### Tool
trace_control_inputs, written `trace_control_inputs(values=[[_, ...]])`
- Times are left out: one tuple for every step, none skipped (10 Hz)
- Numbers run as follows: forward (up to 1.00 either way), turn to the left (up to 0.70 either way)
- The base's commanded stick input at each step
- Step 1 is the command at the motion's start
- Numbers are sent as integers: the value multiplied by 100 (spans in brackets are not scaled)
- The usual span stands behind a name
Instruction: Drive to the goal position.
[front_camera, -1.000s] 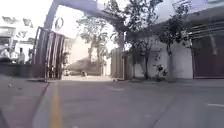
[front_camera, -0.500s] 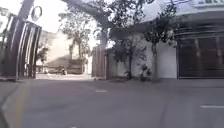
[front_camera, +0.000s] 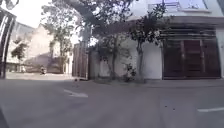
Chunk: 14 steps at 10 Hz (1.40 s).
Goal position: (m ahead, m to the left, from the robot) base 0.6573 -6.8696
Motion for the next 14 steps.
trace_control_inputs(values=[[100,-40],[100,-40],[100,-40],[100,-40],[100,-40],[100,-40],[100,-40],[100,-40],[100,-40],[100,-40],[100,-40],[100,-40],[100,-40],[100,-40]])
